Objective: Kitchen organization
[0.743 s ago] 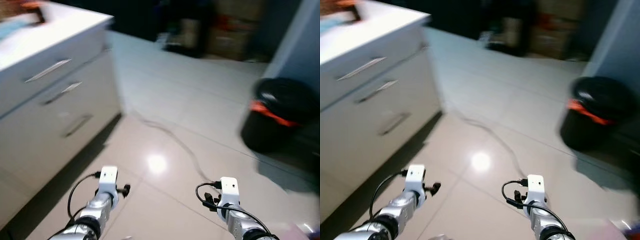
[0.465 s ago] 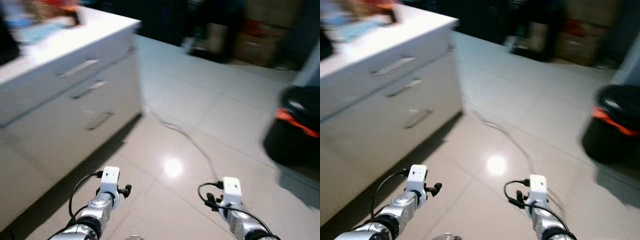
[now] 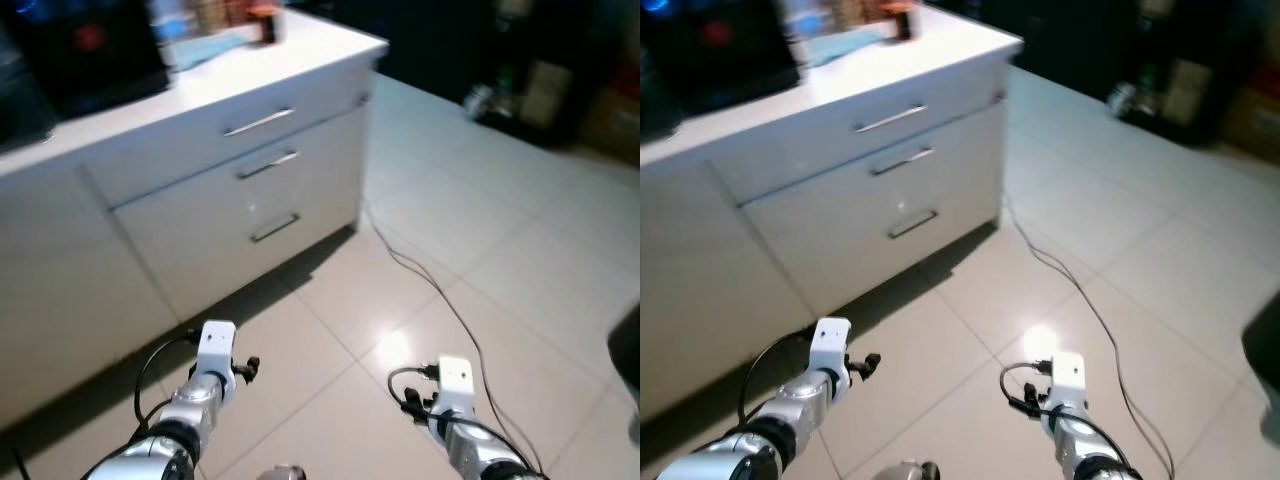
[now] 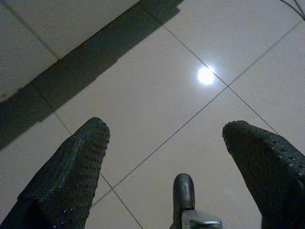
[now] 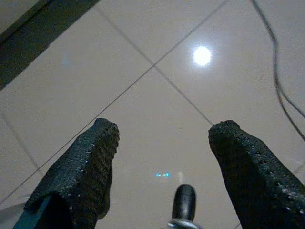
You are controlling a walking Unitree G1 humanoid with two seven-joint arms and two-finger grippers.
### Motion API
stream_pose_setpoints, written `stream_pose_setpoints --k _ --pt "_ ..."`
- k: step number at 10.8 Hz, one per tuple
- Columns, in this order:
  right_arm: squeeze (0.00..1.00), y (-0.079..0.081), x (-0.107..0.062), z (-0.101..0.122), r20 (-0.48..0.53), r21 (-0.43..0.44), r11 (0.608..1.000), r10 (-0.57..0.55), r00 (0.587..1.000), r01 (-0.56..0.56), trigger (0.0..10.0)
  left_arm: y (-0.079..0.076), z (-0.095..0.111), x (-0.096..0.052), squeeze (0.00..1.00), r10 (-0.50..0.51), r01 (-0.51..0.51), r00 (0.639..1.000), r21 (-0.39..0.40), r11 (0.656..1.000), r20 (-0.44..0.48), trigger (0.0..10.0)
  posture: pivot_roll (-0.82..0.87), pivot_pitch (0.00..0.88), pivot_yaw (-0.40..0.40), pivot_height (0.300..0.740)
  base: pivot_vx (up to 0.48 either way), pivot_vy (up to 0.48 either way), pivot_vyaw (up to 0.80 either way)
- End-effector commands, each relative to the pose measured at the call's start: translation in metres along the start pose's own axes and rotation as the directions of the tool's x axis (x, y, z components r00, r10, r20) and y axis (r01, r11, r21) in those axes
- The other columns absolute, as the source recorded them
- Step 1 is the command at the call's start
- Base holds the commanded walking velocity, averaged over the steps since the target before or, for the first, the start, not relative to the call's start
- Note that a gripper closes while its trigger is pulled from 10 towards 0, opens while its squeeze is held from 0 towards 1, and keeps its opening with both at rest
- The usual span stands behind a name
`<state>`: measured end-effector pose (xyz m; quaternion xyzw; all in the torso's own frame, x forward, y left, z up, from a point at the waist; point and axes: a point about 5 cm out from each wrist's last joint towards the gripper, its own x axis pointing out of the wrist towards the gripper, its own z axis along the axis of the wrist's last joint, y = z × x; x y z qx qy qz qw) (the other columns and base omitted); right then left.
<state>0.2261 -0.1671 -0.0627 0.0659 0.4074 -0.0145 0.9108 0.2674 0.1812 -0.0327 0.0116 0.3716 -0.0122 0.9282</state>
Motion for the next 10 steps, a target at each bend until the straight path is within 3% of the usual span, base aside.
stream_pose_setpoints --k 1,4,7,8,10 --pt "0.00 0.000 0.000 0.003 0.008 -0.022 1.000 -0.002 1.000 0.002 10.0 -0.003 0.005 0.001 0.00 -0.013 0.013 1.000 -0.003 1.000 0.009 10.0 -0.05 0.007 0.070 0.740 0.000 0.000 0.80" --pt "0.00 0.003 0.002 0.009 0.021 -0.041 0.999 0.019 1.000 -0.018 10.0 -0.004 -0.009 -0.001 0.00 0.005 -0.005 0.999 0.016 1.000 -0.034 10.0 -0.06 0.010 0.064 0.740 0.000 0.000 0.80" --pt "0.00 0.000 0.001 0.006 0.011 -0.051 0.998 0.020 1.000 -0.020 10.0 0.013 -0.028 -0.006 0.00 0.054 -0.057 0.995 -0.034 0.998 -0.079 10.0 -0.06 0.011 0.050 0.740 0.000 0.000 0.00" --pt "0.00 -0.003 0.000 0.004 0.005 -0.057 0.998 0.017 1.000 -0.017 10.0 0.015 -0.034 -0.008 0.00 0.050 -0.057 0.995 -0.069 0.996 -0.091 10.0 -0.06 0.011 0.048 0.740 0.000 0.000 0.00" --pt "0.00 -0.007 -0.002 -0.005 -0.022 -0.084 0.996 0.011 1.000 -0.013 10.0 0.013 -0.038 -0.009 0.00 0.036 -0.040 0.995 -0.050 0.998 -0.090 10.0 -0.05 0.006 0.041 0.740 0.000 0.000 0.00"
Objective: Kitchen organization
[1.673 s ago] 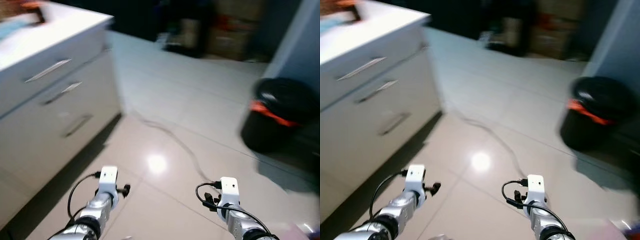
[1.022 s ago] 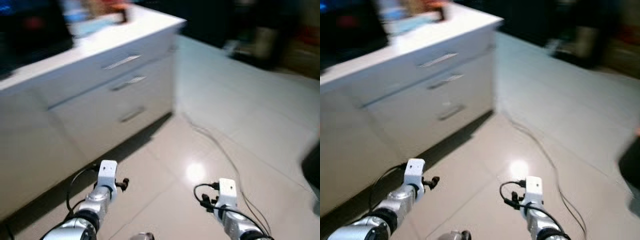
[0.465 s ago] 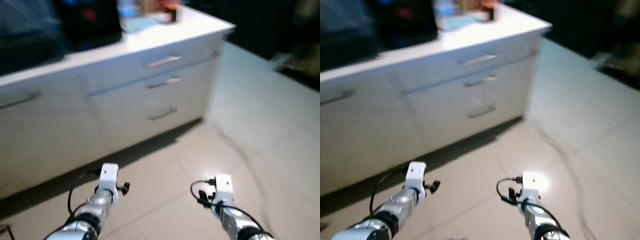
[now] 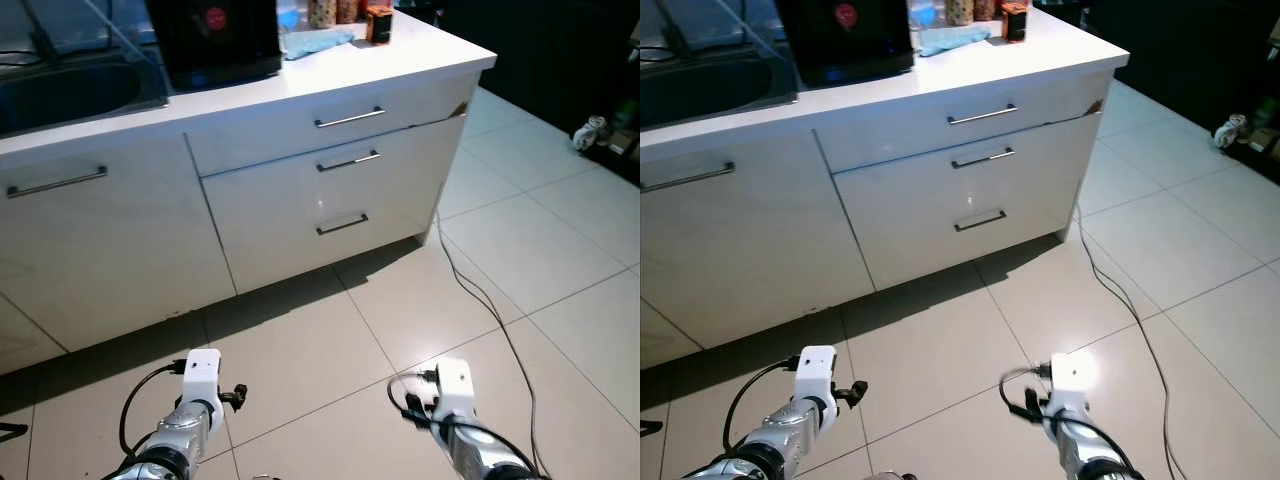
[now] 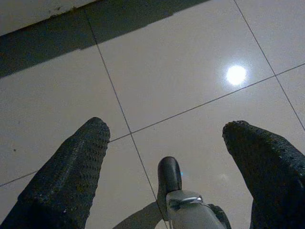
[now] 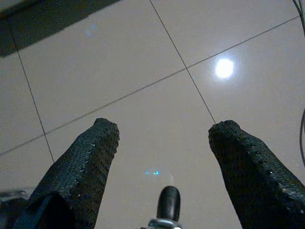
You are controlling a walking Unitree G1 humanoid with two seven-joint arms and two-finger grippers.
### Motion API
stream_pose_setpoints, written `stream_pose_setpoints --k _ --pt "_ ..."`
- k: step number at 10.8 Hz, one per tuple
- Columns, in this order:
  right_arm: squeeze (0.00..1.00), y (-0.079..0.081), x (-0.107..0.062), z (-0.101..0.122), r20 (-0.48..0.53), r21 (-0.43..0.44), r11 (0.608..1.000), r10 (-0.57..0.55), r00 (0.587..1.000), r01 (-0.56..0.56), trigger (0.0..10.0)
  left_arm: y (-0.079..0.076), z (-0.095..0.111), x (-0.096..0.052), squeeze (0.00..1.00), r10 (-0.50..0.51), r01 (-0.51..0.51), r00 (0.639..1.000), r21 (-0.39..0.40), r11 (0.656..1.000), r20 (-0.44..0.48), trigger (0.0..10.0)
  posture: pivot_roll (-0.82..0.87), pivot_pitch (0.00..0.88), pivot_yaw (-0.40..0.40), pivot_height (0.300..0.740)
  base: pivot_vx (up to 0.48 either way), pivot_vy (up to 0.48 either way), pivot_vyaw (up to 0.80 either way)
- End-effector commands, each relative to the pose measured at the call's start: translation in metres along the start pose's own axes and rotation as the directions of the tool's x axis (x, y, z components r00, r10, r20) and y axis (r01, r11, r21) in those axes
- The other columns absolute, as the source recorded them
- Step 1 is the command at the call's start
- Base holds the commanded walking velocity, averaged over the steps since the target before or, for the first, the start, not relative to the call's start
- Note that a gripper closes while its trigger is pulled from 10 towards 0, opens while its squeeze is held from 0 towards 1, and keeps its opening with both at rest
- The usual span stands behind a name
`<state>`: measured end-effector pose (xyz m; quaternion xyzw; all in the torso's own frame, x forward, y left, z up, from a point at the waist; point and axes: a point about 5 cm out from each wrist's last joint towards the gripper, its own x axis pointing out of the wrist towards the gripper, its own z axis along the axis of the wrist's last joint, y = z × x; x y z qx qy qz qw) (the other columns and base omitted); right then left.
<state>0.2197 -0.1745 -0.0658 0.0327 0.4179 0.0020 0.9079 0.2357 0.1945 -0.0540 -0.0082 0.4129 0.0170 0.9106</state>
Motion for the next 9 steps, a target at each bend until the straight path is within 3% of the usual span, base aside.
stream_pose_setpoints --k 1,3,5,7,9 --pt "0.00 0.001 0.000 -0.001 -0.004 -0.025 1.000 0.010 1.000 -0.010 10.0 -0.002 0.004 0.001 0.00 -0.015 0.015 1.000 0.019 1.000 0.016 10.0 -0.05 0.004 0.041 0.740 0.000 0.000 0.00" --pt "0.00 0.005 0.002 0.018 0.080 0.016 0.999 0.032 0.996 -0.033 10.0 -0.011 0.037 0.003 0.00 -0.068 0.078 0.988 -0.060 0.995 0.142 10.0 -0.05 0.000 0.044 0.740 0.206 0.000 0.00" --pt "0.00 0.002 0.002 0.021 0.107 0.015 0.999 0.031 0.994 -0.033 10.0 -0.012 0.049 0.003 0.00 -0.064 0.082 0.979 -0.089 0.993 0.191 10.0 -0.06 0.000 0.045 0.740 0.480 0.000 0.00" --pt "0.00 0.005 0.001 0.040 0.216 -0.013 0.998 0.057 0.975 -0.055 10.0 -0.017 0.070 0.001 0.00 -0.102 0.126 0.950 -0.064 0.990 0.296 10.0 -0.05 0.007 0.048 0.740 0.480 0.000 0.00" --pt "0.00 0.012 -0.002 0.072 0.379 0.012 0.994 0.093 0.921 -0.105 10.0 -0.021 0.096 -0.005 0.00 -0.162 0.178 0.889 0.003 0.984 0.428 10.0 -0.06 0.015 0.041 0.740 0.476 0.000 0.00"
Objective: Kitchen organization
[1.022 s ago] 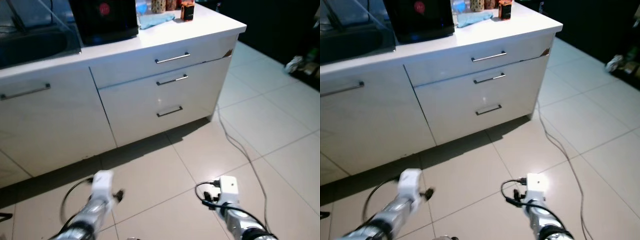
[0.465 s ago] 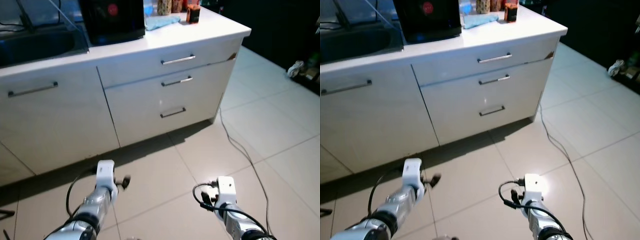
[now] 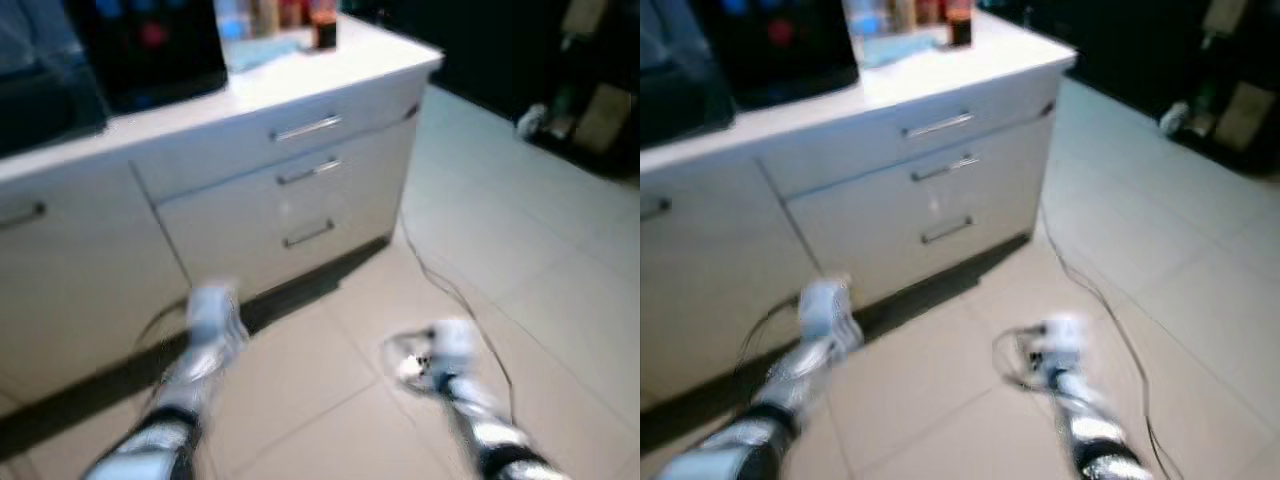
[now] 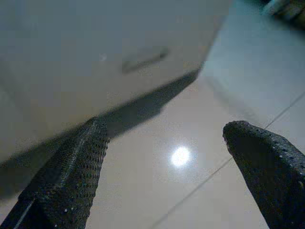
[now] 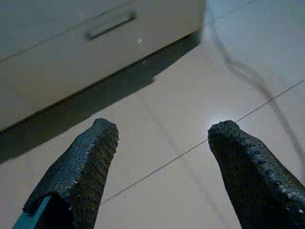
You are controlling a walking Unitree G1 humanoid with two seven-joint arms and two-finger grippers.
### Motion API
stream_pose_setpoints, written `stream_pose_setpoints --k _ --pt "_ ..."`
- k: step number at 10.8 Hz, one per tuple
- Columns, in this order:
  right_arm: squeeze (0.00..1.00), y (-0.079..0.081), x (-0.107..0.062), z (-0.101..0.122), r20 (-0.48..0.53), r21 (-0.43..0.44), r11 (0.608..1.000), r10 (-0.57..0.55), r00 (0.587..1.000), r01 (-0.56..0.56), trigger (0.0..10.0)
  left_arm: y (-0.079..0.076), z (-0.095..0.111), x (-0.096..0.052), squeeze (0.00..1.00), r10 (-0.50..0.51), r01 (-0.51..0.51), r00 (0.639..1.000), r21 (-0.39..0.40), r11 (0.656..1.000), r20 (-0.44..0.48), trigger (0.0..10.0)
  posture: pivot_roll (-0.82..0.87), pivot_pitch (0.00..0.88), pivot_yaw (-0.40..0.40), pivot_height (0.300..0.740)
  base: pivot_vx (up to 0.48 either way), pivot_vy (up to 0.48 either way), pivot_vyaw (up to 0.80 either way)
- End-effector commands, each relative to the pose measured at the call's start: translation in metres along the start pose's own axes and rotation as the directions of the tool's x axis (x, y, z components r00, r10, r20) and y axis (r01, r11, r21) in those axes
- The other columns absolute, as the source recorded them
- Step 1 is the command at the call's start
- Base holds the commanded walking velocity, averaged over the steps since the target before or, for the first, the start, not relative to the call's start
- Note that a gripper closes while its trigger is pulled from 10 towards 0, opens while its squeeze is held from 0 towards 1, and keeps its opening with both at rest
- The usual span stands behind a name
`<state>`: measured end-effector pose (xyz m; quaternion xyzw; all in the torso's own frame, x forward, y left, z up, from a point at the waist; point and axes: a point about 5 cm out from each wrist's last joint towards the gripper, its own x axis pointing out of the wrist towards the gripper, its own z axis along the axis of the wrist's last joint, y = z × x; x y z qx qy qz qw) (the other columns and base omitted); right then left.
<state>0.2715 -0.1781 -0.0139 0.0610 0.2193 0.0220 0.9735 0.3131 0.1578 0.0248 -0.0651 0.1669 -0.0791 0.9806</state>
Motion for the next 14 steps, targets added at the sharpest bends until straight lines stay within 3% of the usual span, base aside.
stream_pose_setpoints --k 1,4,7,8,9,10,11,12,14 --pt "0.00 0.018 0.007 0.020 0.096 0.008 0.998 0.063 0.993 -0.064 10.0 0.021 0.009 -0.005 0.00 0.044 -0.045 0.998 0.019 0.999 0.045 10.0 -0.06 0.021 0.038 0.740 0.472 0.000 0.00" --pt "0.00 0.042 0.001 0.067 0.302 -0.037 0.987 0.158 0.940 -0.154 10.0 0.009 0.062 -0.011 0.00 0.051 -0.064 0.956 0.036 0.997 0.289 10.0 -0.06 0.024 0.038 0.740 0.472 0.000 0.00" --pt "0.00 0.064 -0.011 0.113 0.424 -0.043 0.978 0.202 0.883 -0.203 10.0 -0.011 0.104 -0.016 0.00 0.044 -0.068 0.908 0.042 0.997 0.417 10.0 -0.06 0.023 0.039 0.740 0.157 0.000 0.00" --pt "0.00 0.068 -0.017 0.127 0.464 -0.052 0.987 0.157 0.872 -0.150 10.0 -0.010 0.111 -0.019 0.00 0.056 -0.086 0.904 0.051 0.995 0.423 10.0 -0.06 0.023 0.039 0.740 0.000 0.000 0.00" --pt "0.00 0.072 -0.028 0.140 0.490 -0.055 0.983 0.177 0.854 -0.173 10.0 -0.007 0.112 -0.027 0.00 0.091 -0.152 0.899 0.111 0.982 0.429 10.0 -0.07 0.025 0.040 0.740 0.000 0.000 0.00" --pt "0.00 0.071 -0.037 0.149 0.516 -0.096 0.984 0.177 0.838 -0.149 10.0 0.003 0.111 -0.036 0.00 0.196 -0.277 0.873 0.124 0.953 0.446 10.0 -0.07 0.027 0.041 0.740 0.000 0.000 0.00" --pt "0.00 0.068 -0.042 0.152 0.524 -0.130 0.984 0.173 0.834 -0.122 10.0 0.008 0.112 -0.042 0.00 0.211 -0.299 0.866 0.130 0.945 0.454 10.0 -0.06 0.027 0.043 0.740 0.000 0.000 0.00" --pt "0.00 0.062 -0.046 0.151 0.515 -0.163 0.984 0.145 0.845 -0.069 10.0 0.008 0.114 -0.046 0.00 0.148 -0.235 0.874 0.135 0.963 0.462 10.0 -0.06 0.028 0.045 0.740 0.000 0.000 0.00" --pt "0.00 0.056 -0.052 0.149 0.478 -0.168 0.982 0.154 0.864 -0.083 10.0 0.008 0.111 -0.053 0.00 0.164 -0.253 0.879 0.147 0.956 0.448 10.0 -0.06 0.021 0.066 0.740 0.000 0.000 0.00"
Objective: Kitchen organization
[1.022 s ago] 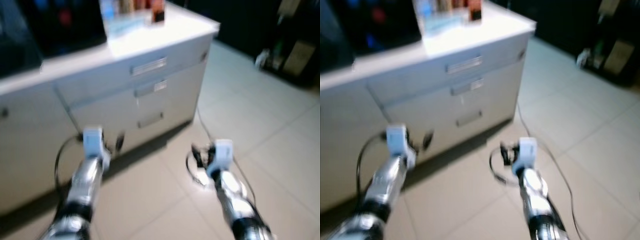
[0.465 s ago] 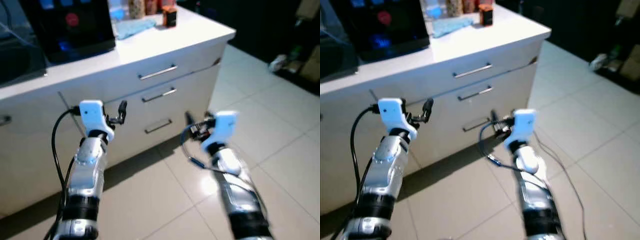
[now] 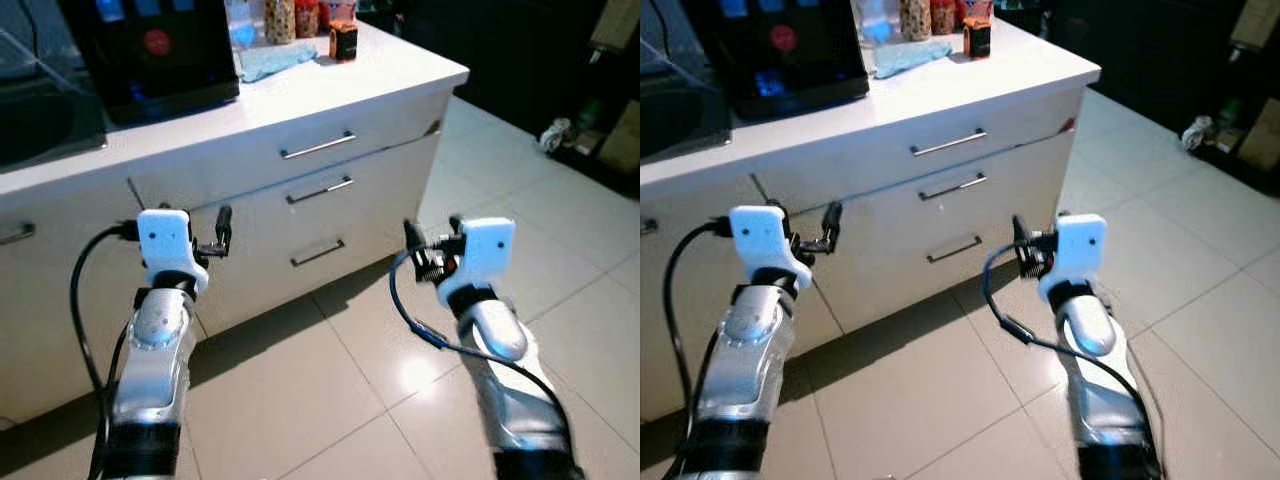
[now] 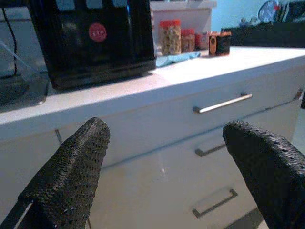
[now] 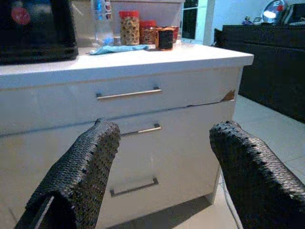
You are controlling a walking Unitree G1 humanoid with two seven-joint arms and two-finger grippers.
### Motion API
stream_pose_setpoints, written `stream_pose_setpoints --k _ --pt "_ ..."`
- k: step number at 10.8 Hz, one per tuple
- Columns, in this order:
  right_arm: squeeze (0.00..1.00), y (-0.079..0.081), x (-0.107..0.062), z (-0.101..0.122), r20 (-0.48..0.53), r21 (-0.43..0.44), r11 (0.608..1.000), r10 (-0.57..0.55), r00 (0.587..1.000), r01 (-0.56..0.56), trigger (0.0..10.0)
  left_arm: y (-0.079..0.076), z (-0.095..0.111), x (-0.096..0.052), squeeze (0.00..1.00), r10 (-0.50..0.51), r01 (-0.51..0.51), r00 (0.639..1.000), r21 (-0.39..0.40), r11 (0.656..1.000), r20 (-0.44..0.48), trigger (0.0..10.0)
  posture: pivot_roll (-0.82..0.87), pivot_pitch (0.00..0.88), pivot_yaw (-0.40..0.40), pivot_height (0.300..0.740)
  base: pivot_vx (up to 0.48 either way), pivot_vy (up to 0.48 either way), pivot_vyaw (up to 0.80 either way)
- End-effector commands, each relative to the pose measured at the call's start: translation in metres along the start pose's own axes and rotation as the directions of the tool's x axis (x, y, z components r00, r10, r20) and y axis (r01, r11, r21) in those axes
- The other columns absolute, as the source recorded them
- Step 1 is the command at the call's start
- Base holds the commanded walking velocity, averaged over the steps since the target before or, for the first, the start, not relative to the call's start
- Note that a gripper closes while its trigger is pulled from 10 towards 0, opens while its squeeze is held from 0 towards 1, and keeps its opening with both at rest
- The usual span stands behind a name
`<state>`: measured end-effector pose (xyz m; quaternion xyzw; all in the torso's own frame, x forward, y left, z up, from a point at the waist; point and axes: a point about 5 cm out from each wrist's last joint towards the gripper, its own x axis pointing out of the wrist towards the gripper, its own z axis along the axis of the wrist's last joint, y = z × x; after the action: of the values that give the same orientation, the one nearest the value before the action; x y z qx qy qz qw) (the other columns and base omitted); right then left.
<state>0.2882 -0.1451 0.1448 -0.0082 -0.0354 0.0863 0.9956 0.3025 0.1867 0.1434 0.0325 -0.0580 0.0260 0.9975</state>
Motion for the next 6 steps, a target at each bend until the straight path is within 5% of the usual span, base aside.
stream_pose_setpoints --k 1,6 --pt "0.00 0.001 0.002 0.008 0.014 -0.038 0.998 0.044 0.999 -0.043 10.0 -0.002 0.002 0.001 0.00 -0.005 0.005 1.000 0.012 1.000 -0.011 10.0 -0.05 0.016 0.065 0.740 0.000 0.000 0.80" --pt "0.00 0.024 0.024 0.022 0.073 0.054 0.998 -0.035 0.997 0.031 10.0 -0.004 0.012 0.011 0.00 0.009 -0.009 1.000 -0.022 1.000 0.000 10.0 -0.03 0.000 0.064 0.740 0.000 0.000 0.80"
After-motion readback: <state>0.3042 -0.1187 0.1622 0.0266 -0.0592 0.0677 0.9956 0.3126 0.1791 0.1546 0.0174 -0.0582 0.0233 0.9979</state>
